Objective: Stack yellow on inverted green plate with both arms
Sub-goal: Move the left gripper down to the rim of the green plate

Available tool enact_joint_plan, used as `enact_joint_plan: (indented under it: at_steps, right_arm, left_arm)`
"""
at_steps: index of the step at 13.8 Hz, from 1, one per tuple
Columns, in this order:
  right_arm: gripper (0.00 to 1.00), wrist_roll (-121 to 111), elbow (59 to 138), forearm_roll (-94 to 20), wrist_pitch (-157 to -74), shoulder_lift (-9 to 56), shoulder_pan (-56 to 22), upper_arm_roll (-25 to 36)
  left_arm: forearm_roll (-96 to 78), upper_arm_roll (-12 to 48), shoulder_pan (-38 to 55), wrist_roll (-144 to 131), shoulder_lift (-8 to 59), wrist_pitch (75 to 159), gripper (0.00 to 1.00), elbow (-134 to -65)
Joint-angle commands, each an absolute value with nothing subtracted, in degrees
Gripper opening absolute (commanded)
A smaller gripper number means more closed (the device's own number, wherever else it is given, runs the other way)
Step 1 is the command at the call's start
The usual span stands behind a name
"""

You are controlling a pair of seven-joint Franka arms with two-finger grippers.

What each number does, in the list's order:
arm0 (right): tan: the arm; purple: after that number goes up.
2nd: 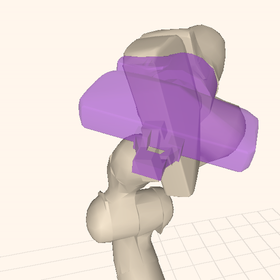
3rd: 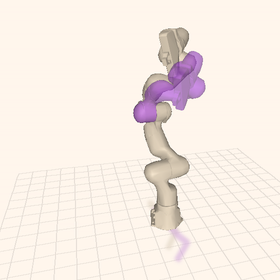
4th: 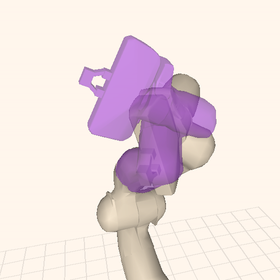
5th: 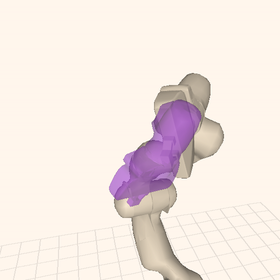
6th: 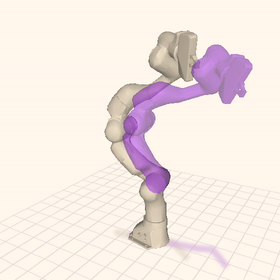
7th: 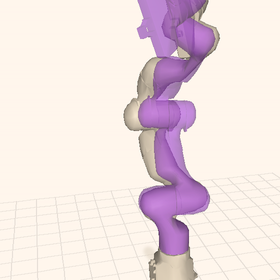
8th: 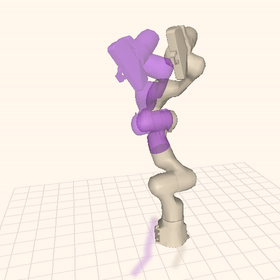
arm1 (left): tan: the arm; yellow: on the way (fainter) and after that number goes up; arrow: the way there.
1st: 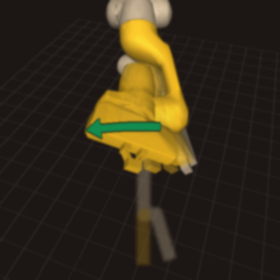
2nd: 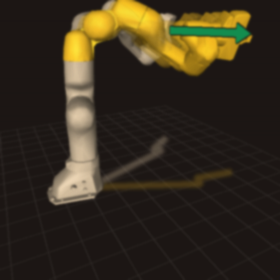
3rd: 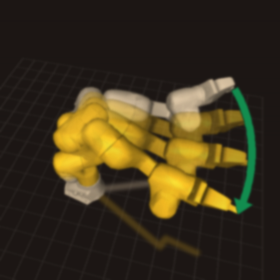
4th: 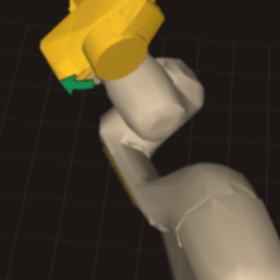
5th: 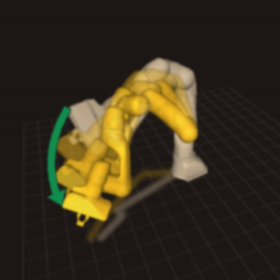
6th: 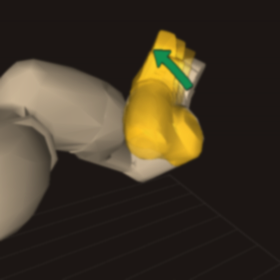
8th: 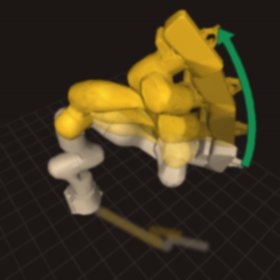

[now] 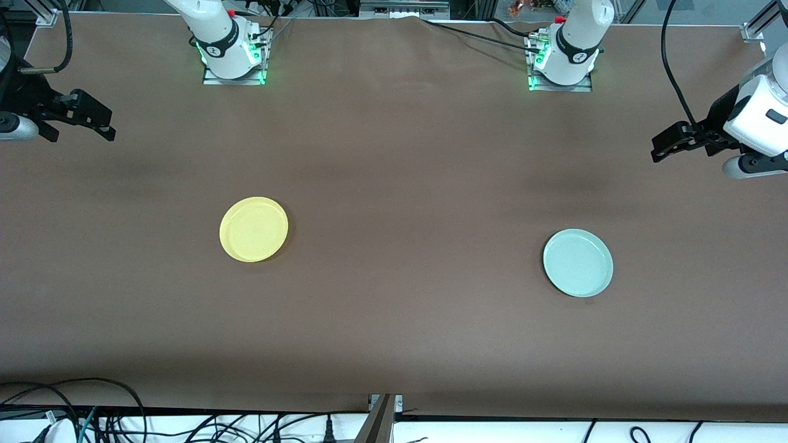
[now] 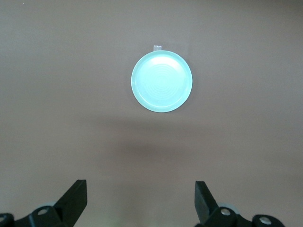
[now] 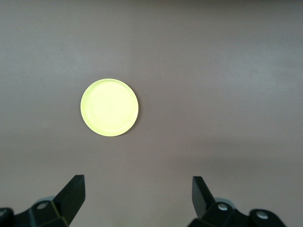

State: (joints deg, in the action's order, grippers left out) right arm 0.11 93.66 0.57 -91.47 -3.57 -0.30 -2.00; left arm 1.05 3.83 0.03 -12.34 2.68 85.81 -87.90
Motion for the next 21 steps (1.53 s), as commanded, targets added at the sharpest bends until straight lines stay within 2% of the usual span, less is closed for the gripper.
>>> enact_joint_plan:
  at_steps: [1,9,13,15,17,21]
  right_arm:
    - [1.0,0.88,92.37,1.41,-89.57,-3.52,-0.44,-1.94]
    - [1.0,-2.02,92.37,1.32,-89.21,-3.95,-0.53,-2.29]
    - [1.0,-2.28,91.85,1.23,-88.51,-3.96,-0.53,-1.85]
    - [1.0,-2.29,90.36,1.14,-86.84,-3.34,-0.44,-1.67]
    - [1.0,-2.29,90.26,1.14,-86.75,-3.34,-0.44,-1.67]
    - [1.0,-2.29,90.09,0.71,-86.23,-3.25,0.08,-1.5]
  left_arm:
    - [1.67,3.87,-0.09,-11.43,2.81,84.73,1.0,-86.49]
    - [1.67,4.22,-0.09,-11.6,3.6,84.64,1.0,-86.48]
    - [1.32,3.69,-1.13,-11.43,4.74,78.95,1.0,-87.1]
    - [1.14,3.78,-1.41,-11.34,7.02,78.4,1.0,-86.84]
    - [0.97,3.78,-2.19,-6.01,12.01,78.49,1.0,-87.28]
    - [1.14,3.78,-5.09,3.48,22.04,90.23,1.0,-86.83]
